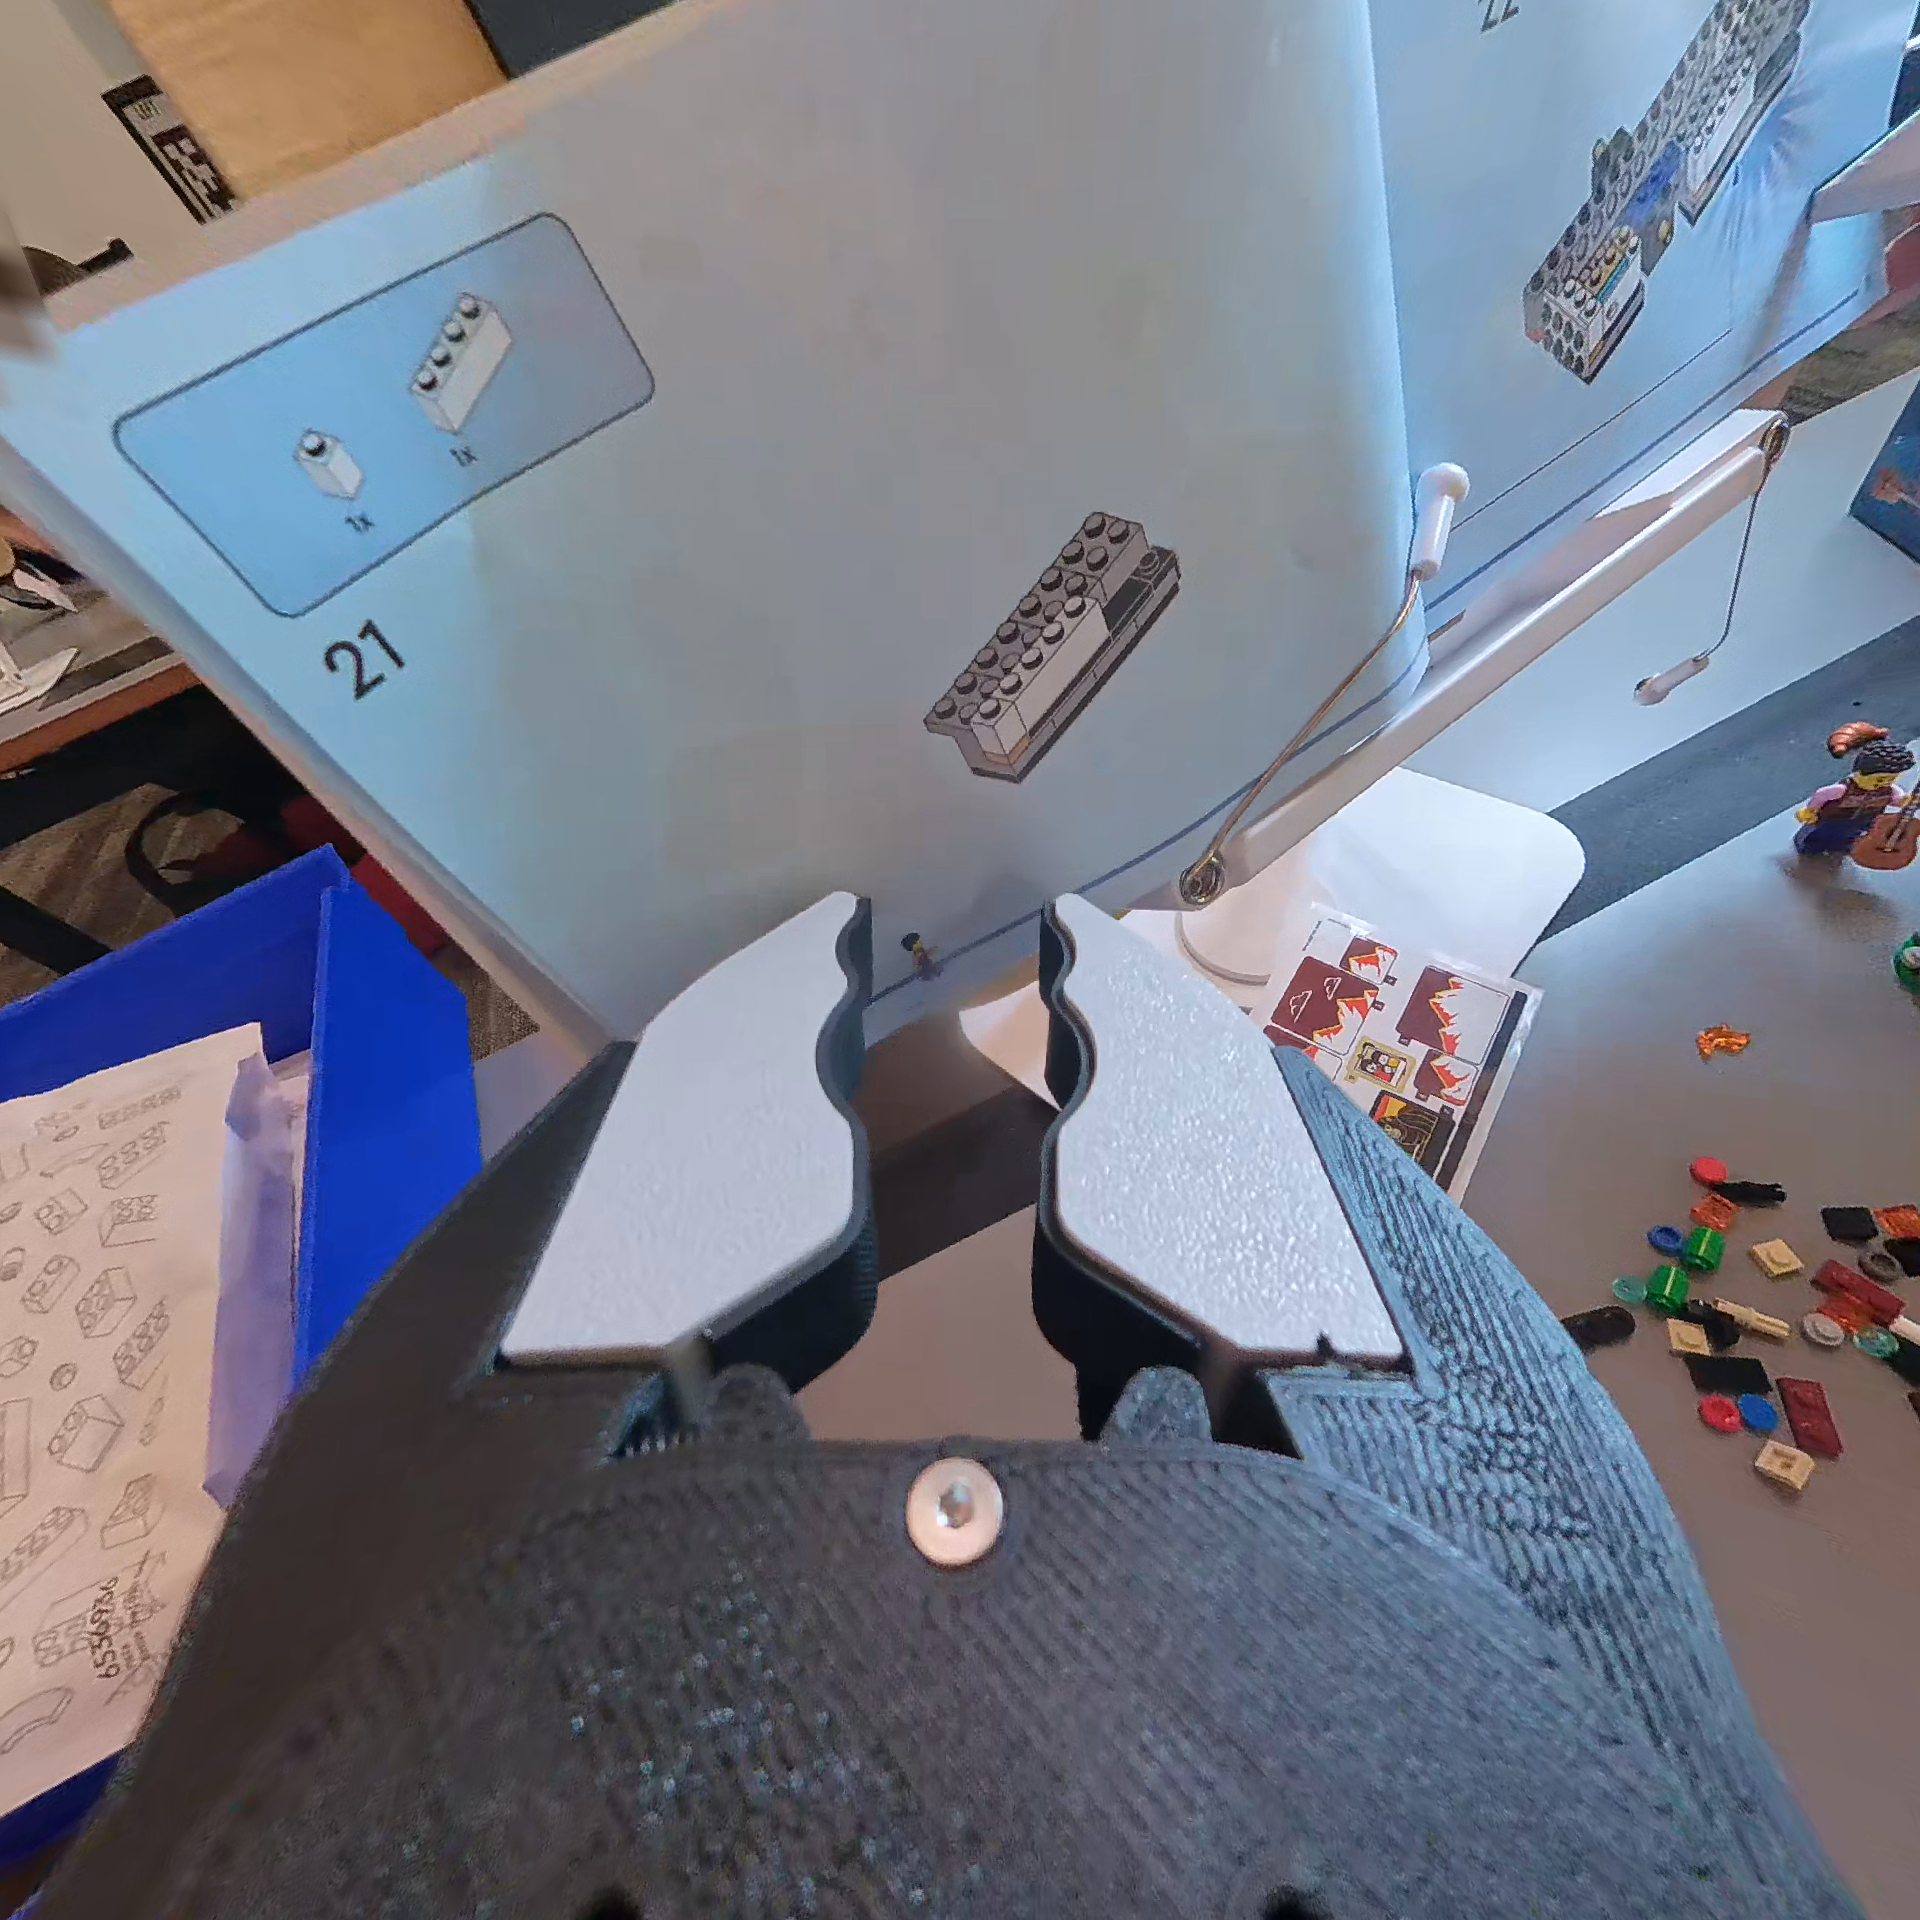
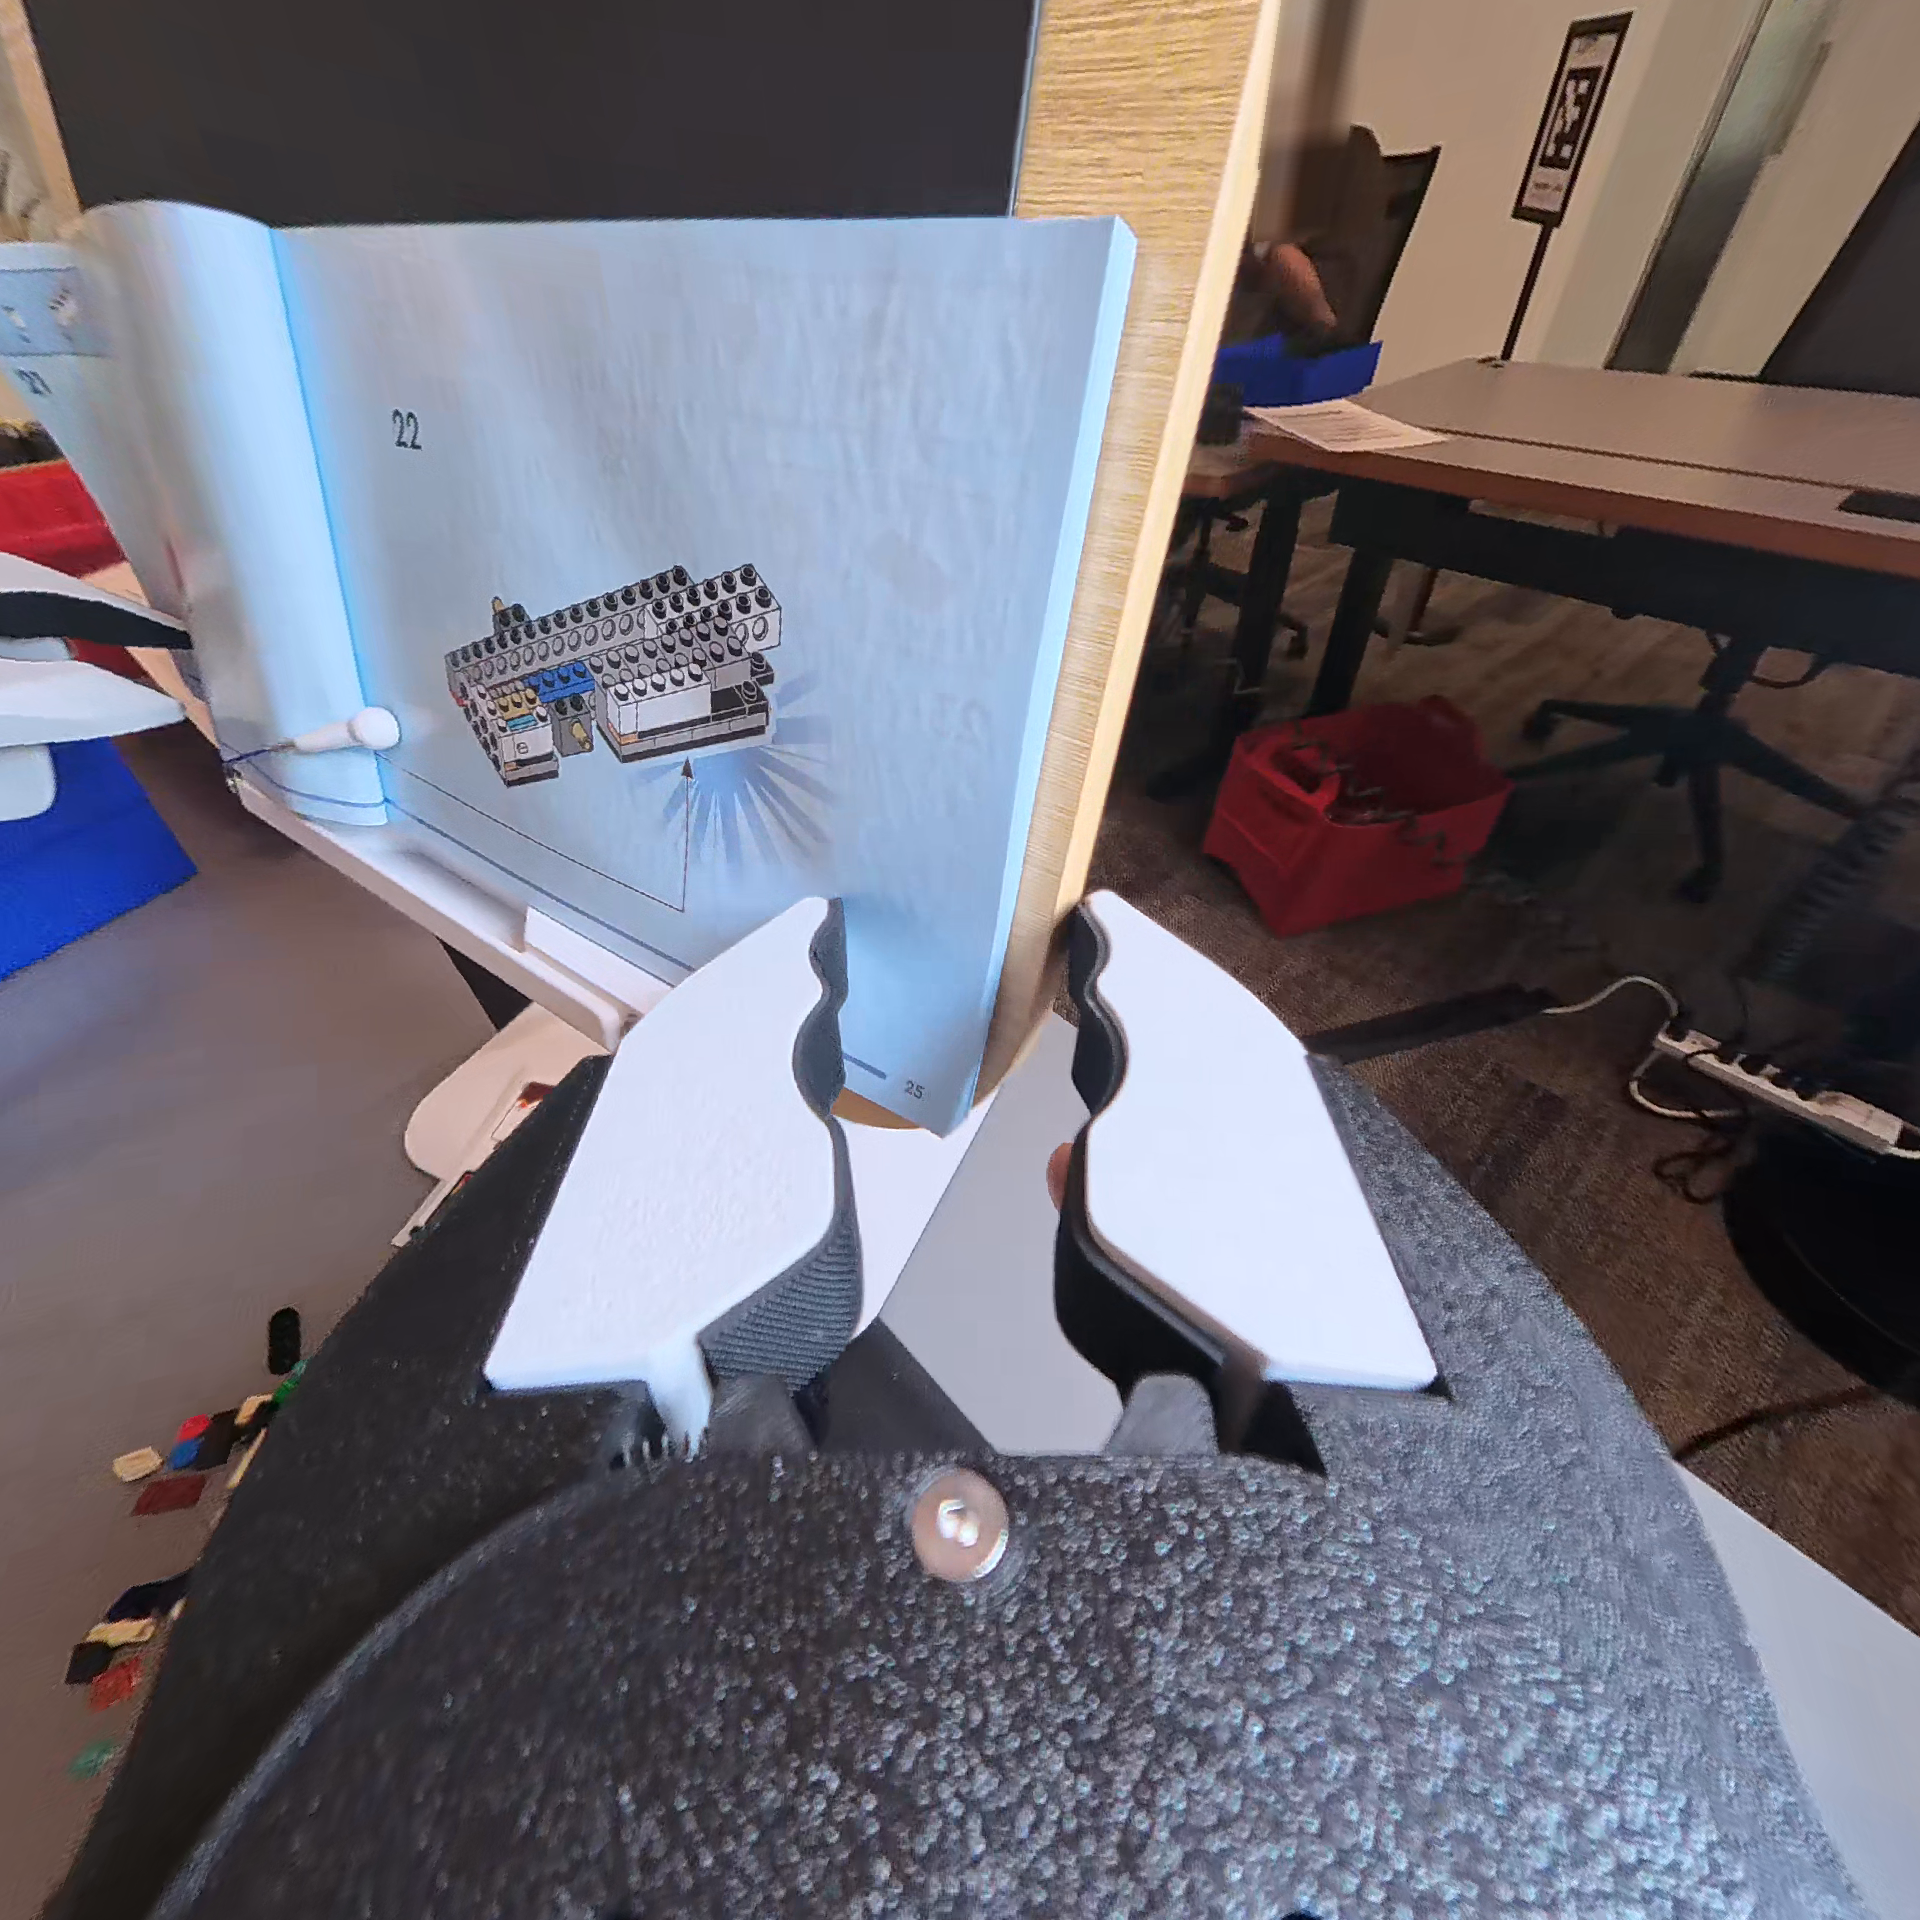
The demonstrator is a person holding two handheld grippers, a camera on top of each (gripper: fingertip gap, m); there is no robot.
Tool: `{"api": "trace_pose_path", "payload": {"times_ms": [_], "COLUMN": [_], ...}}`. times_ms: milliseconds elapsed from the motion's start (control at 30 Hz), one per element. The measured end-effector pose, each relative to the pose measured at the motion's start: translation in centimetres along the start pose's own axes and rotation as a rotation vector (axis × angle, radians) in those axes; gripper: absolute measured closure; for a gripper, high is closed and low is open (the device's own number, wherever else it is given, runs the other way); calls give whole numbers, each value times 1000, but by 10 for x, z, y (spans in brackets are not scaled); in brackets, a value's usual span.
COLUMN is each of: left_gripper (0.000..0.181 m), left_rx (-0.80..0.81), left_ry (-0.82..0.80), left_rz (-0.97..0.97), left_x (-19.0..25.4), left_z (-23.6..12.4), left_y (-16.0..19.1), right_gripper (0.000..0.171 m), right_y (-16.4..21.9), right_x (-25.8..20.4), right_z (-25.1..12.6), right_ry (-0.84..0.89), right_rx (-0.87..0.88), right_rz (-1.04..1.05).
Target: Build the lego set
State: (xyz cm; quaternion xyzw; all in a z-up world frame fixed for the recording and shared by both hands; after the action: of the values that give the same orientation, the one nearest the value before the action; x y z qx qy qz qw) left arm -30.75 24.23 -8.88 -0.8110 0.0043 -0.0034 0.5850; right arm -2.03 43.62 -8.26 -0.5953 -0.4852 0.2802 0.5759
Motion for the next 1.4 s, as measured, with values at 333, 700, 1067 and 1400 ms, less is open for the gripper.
{"api": "trace_pose_path", "payload": {"times_ms": [333, 700, 1067, 1400], "left_gripper": [150, 158, 159, 162], "left_rx": [94, 336, 182, 112], "left_ry": [-6, 167, 322, 364], "left_rz": [-52, -152, -127, 49], "left_x": [-8, 41, 89, 118], "left_z": [-33, -127, -166, -173], "left_y": [-2, 39, 122, 156], "right_gripper": [117, 124, 135, 141], "right_y": [-8, -24, 60, 57], "right_x": [-9, -166, -272, -279], "right_z": [-35, -180, -203, -211], "right_ry": [161, 95, 47, 15], "right_rx": [-15, 82, 23, 53], "right_rz": [-107, -115, 13, -73]}}
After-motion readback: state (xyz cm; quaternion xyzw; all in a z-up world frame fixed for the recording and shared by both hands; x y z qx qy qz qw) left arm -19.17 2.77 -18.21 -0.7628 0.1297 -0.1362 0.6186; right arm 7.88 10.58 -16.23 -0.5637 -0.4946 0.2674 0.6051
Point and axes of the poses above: each gripper's, where its closed fingertips meet, z out along the fingers, y out of its underside, x = y × z across the jaws, the point moved 6 cm from there along -z, back along the fingers, and after that the axes turned 15 degrees about -z, right-handed, at the moved point
